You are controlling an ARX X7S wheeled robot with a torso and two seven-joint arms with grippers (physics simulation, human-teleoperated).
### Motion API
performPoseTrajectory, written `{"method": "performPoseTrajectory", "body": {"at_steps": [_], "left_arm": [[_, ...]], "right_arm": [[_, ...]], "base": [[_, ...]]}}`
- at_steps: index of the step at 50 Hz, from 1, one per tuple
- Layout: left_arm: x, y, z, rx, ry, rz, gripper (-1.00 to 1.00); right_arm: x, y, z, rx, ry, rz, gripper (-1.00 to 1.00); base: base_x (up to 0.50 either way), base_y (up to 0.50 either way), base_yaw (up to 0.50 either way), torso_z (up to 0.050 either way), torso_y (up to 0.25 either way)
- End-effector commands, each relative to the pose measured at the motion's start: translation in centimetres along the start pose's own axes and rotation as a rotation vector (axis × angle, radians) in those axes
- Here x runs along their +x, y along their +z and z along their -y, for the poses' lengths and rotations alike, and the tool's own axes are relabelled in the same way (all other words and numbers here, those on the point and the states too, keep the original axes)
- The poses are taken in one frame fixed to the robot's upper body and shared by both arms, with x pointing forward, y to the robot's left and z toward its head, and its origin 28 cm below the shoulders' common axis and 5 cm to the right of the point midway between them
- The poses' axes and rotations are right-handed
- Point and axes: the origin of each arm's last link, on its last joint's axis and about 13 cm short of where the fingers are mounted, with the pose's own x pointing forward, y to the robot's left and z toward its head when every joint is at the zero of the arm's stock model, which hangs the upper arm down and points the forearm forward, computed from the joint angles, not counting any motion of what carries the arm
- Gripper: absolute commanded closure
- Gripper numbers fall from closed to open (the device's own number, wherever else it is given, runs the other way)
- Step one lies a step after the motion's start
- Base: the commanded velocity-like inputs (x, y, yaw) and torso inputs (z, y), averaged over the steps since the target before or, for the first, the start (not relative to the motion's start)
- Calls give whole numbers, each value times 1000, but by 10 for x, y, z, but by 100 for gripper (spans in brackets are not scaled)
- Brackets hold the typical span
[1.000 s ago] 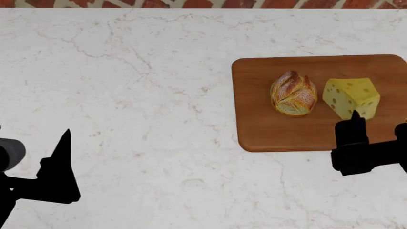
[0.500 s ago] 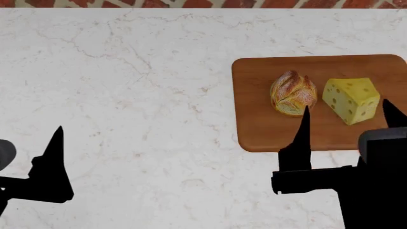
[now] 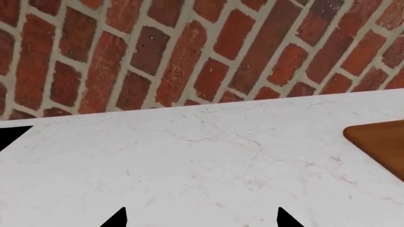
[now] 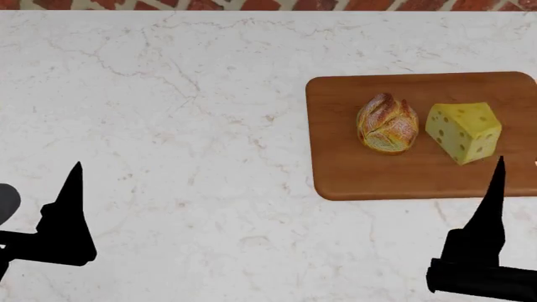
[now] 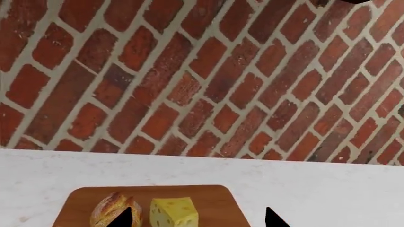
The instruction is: Place the bread and cheese on the cutting board.
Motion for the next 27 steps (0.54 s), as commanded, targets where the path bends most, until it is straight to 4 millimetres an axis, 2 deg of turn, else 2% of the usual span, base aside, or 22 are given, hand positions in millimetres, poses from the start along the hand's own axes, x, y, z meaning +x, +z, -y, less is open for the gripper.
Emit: {"method": "performPoseTrajectory", "body": {"at_steps": [1,6,13,22,25,27], "left_arm": [[3,-1,-3,-8,2,0,-100],[2,0,-2,-8,2,1,-100],[2,0,-3,-7,4,1,-100],[2,1,-4,-4,4,4,-100],[2,2,-4,-4,6,5,-100],[5,1,-3,8,-2,3,-100]], "right_arm": [[-12,18,15,-52,-28,24,-100],[-14,23,19,-76,-27,23,-100],[-22,11,21,-76,-31,-11,-100],[-37,7,30,-85,-54,-41,-100],[-34,8,30,-89,-37,-44,-100],[-23,14,26,-78,-5,-35,-100]], "base": [[0,0,0,0,0],[0,0,0,0,0],[0,0,0,0,0],[0,0,0,0,0],[0,0,0,0,0],[0,0,0,0,0]]}}
